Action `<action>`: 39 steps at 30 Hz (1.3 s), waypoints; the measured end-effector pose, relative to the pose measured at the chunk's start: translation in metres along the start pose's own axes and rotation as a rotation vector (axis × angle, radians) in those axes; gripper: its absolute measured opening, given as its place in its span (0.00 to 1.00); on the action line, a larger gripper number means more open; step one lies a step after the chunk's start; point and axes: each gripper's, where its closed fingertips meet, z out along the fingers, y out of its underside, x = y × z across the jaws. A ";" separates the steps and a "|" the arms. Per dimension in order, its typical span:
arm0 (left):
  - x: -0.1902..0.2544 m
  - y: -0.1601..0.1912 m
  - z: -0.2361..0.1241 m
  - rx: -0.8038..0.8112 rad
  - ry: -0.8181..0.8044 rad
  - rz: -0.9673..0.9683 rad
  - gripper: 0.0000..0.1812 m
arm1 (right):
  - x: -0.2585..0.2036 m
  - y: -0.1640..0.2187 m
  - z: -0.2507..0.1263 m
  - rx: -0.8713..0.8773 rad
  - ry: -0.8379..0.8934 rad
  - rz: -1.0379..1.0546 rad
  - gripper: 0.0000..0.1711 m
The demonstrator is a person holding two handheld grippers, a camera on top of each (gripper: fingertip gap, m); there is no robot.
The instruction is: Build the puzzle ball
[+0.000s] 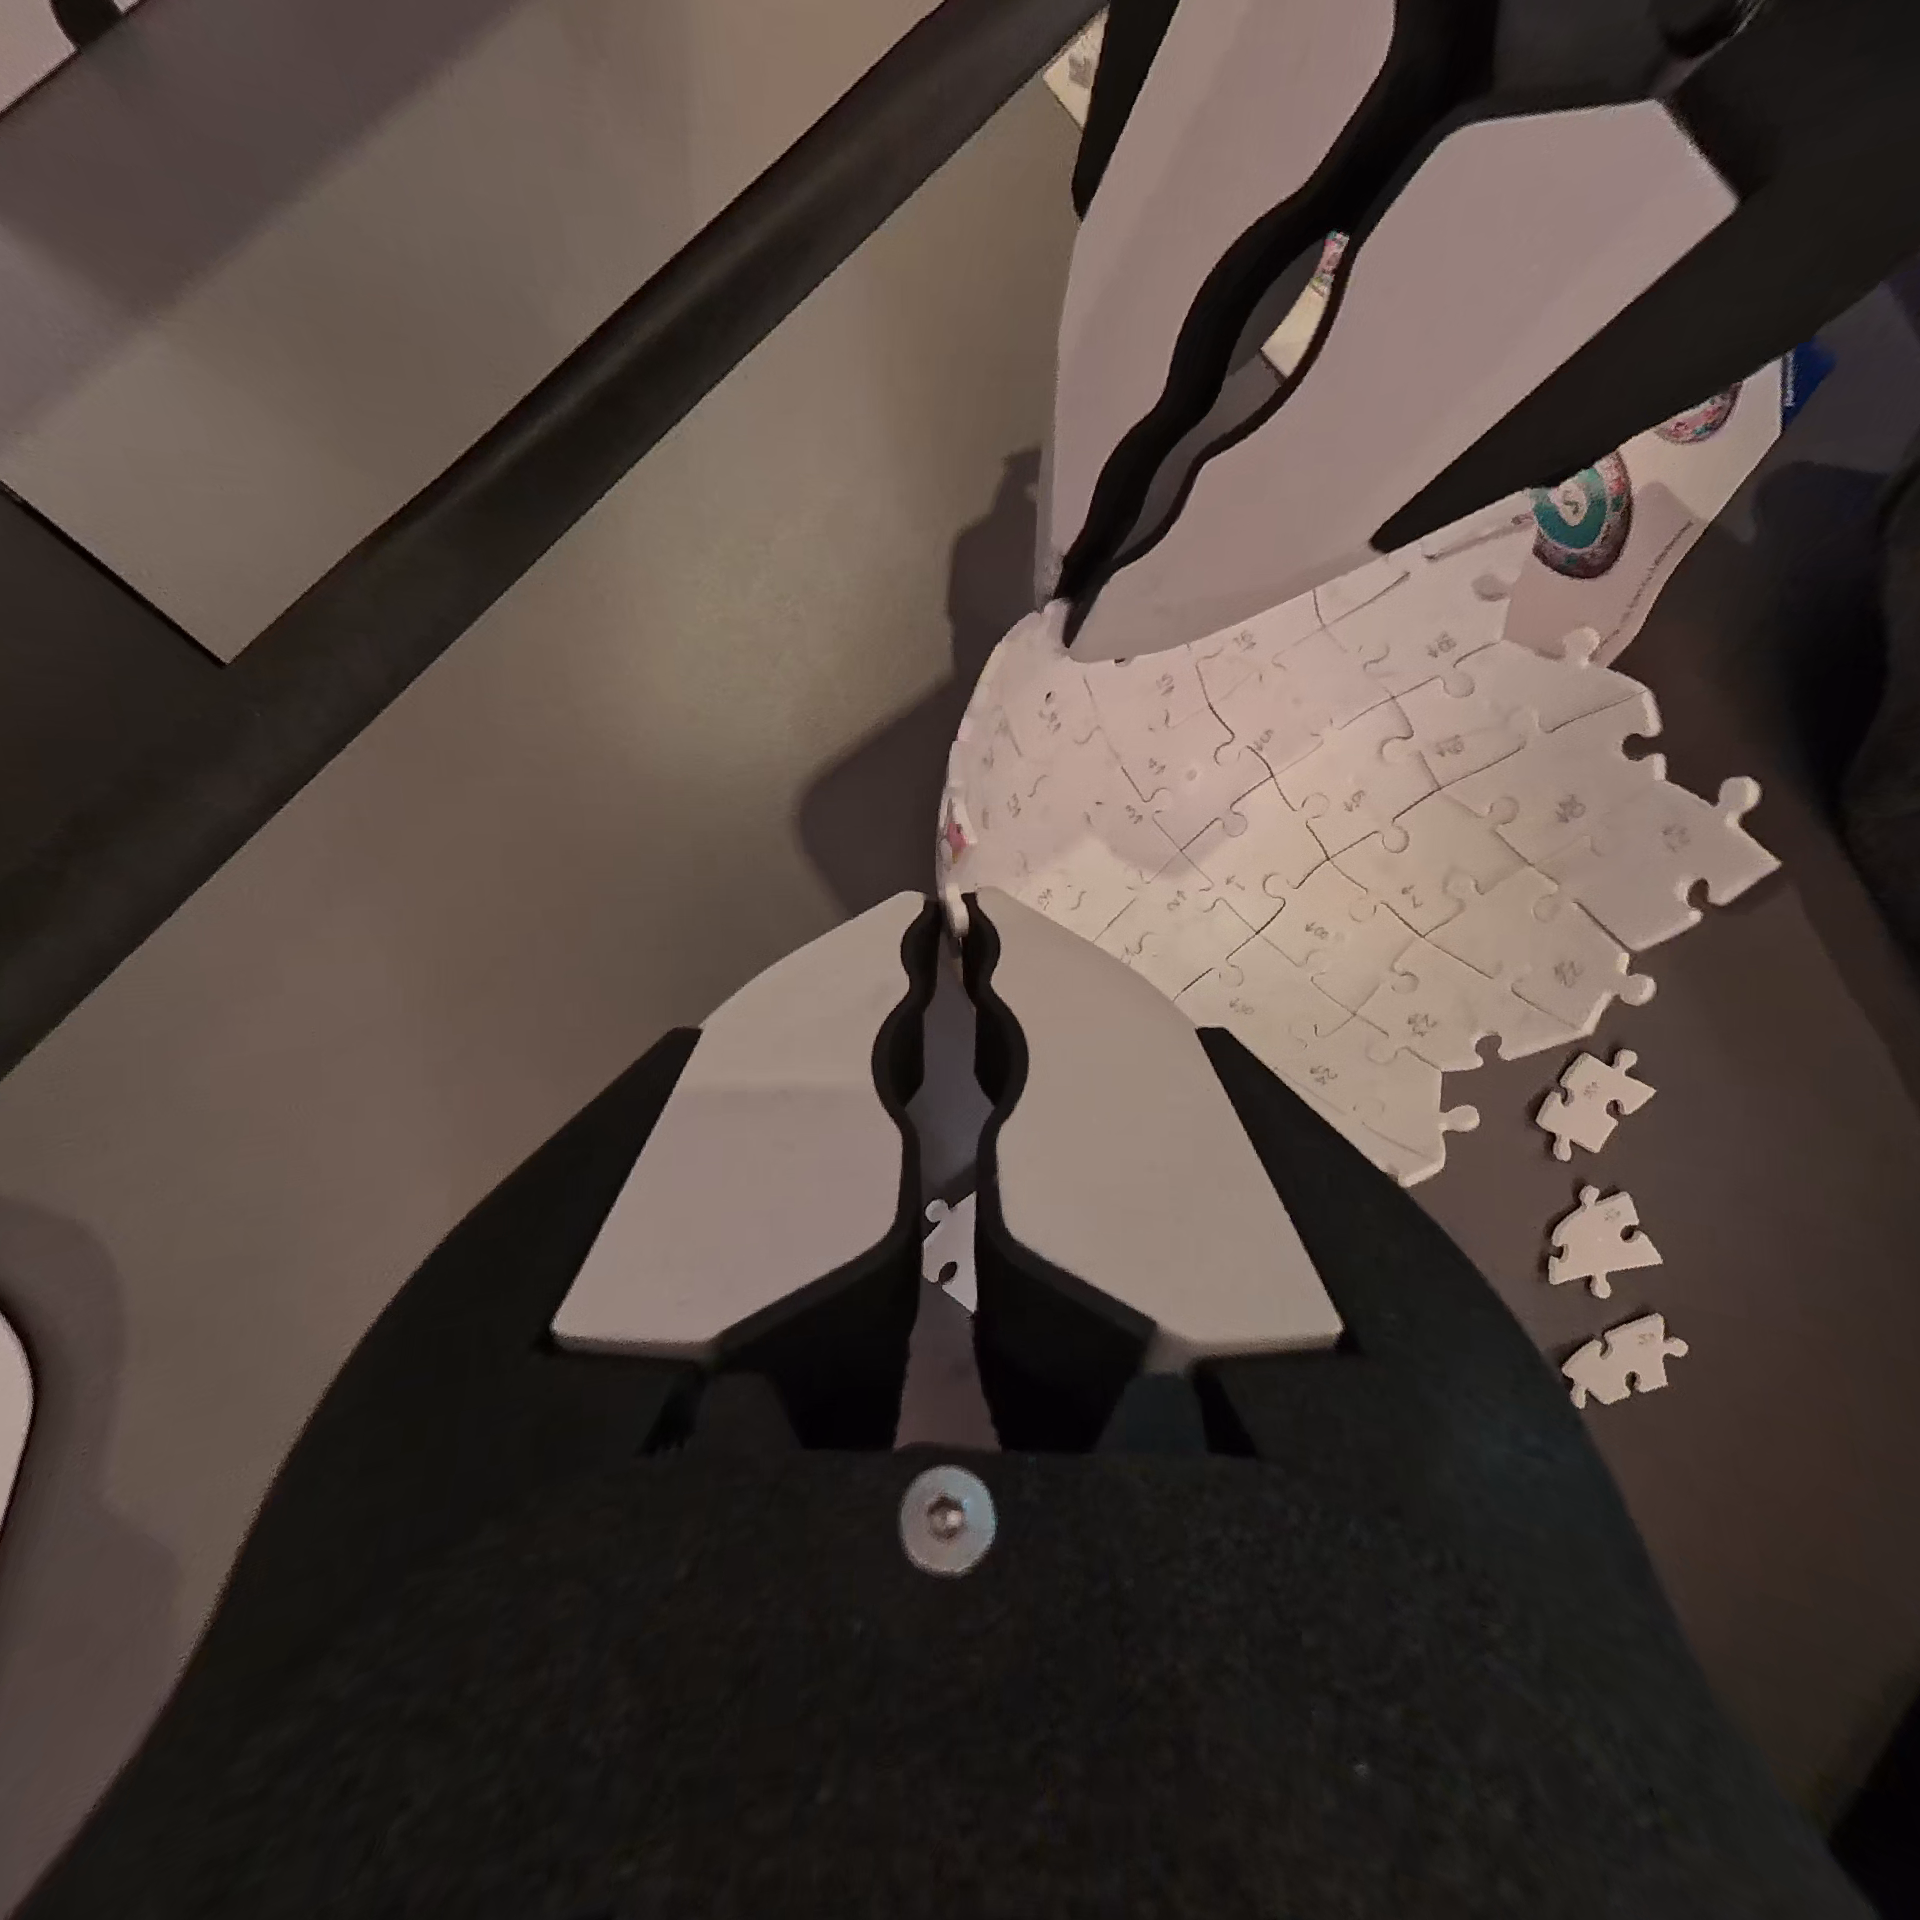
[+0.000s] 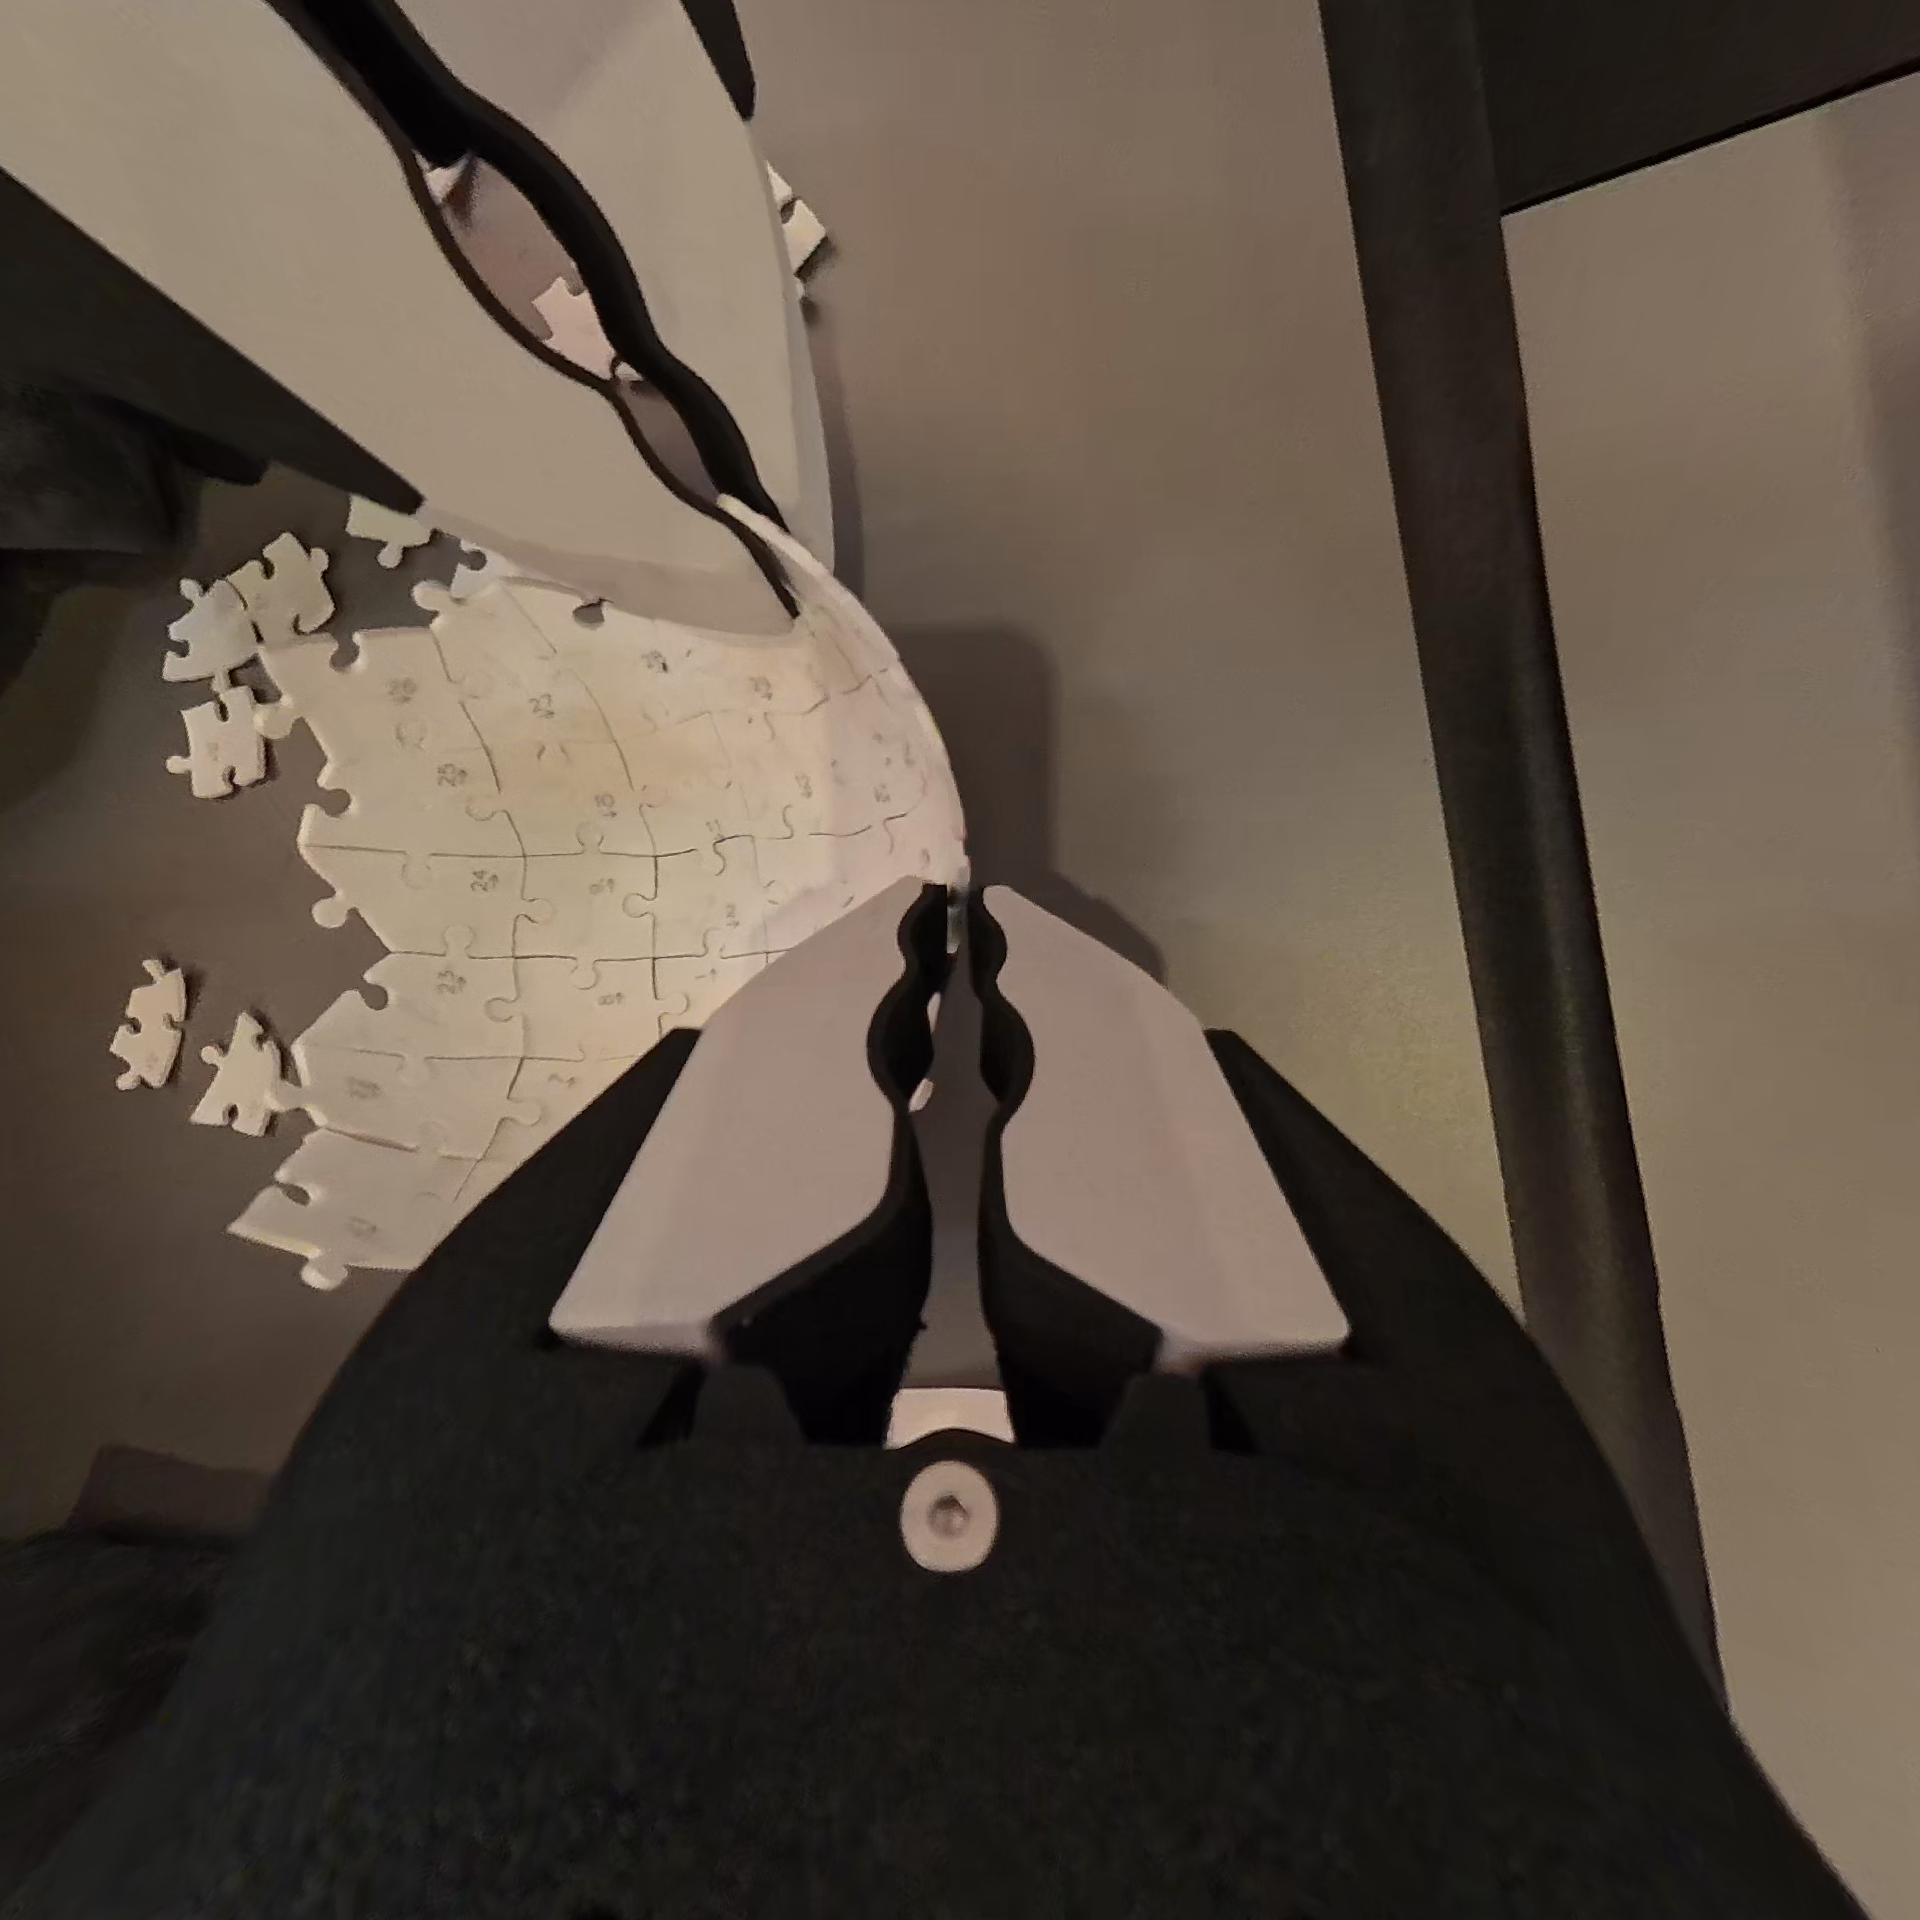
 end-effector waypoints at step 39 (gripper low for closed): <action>0.006 0.000 0.001 -0.024 -0.018 0.073 0.02 | -0.009 0.003 0.015 -0.109 -0.164 -0.135 0.02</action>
